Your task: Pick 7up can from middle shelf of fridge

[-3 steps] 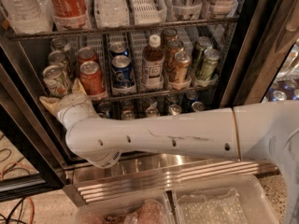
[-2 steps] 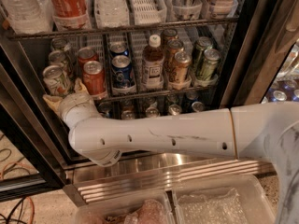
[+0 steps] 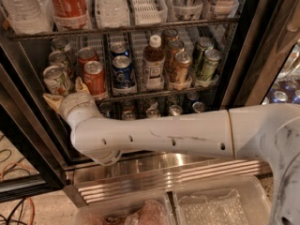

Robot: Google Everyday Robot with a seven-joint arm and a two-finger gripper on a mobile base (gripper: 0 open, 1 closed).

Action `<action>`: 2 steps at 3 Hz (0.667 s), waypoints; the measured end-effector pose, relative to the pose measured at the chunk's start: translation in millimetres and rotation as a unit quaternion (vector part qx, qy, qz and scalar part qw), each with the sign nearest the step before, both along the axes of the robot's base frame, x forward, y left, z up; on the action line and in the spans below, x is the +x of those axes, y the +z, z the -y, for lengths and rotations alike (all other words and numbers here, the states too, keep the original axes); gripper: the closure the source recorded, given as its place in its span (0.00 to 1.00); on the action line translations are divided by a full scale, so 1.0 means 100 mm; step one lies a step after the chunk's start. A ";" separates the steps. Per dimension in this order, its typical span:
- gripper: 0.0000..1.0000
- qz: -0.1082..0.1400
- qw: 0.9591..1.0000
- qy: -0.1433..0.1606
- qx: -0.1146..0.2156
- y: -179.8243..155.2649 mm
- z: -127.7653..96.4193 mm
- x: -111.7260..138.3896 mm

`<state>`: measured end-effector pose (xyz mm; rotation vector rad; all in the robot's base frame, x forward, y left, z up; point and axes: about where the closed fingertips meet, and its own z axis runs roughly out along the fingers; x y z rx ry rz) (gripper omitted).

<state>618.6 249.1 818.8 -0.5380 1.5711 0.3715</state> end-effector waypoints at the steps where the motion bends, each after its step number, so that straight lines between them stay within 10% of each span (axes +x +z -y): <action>1: 0.42 0.003 1.000 0.002 0.002 0.02 -0.03 0.01; 2: 0.65 0.006 1.000 0.010 0.005 0.05 -0.10 0.02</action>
Offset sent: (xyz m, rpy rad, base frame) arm 0.0138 0.0341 0.0146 0.0273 -0.0364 0.0727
